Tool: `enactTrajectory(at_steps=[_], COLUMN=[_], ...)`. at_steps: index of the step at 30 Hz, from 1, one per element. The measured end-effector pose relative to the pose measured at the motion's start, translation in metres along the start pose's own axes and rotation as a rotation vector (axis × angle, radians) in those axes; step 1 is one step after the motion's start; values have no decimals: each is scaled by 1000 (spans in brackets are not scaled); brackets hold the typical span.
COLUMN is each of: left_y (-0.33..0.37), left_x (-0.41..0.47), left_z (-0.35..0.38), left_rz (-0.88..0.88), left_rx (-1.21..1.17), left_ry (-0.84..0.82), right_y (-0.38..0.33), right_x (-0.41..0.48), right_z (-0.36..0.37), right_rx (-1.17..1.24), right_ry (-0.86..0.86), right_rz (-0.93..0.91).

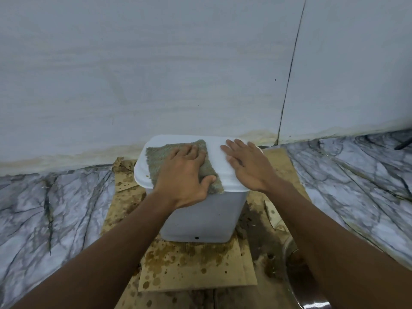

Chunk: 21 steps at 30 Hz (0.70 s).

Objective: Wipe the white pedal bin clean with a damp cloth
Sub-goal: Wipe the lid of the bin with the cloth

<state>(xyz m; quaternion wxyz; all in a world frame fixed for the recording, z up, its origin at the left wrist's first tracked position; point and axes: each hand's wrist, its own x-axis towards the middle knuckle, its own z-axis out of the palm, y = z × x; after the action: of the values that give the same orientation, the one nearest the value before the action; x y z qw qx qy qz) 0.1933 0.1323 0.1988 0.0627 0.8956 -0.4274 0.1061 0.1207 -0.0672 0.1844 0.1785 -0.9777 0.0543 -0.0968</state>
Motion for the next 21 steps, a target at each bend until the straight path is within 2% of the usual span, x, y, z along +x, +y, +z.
enactTrajectory(at_steps=[6,15,21], left_y=[32,-35,23], left_x=[12,-18,7], left_z=[9,-4,8], left_rz=[59,31,46], left_rx=[16,-62,25], left_ry=[-8,62,30], right_y=[8,1,4], right_x=[0,0,-1], right_z=[-2,-4,-1], right_rx=[90,20,33], right_ry=[-36,-52,-35], right_rz=[11,-21,4])
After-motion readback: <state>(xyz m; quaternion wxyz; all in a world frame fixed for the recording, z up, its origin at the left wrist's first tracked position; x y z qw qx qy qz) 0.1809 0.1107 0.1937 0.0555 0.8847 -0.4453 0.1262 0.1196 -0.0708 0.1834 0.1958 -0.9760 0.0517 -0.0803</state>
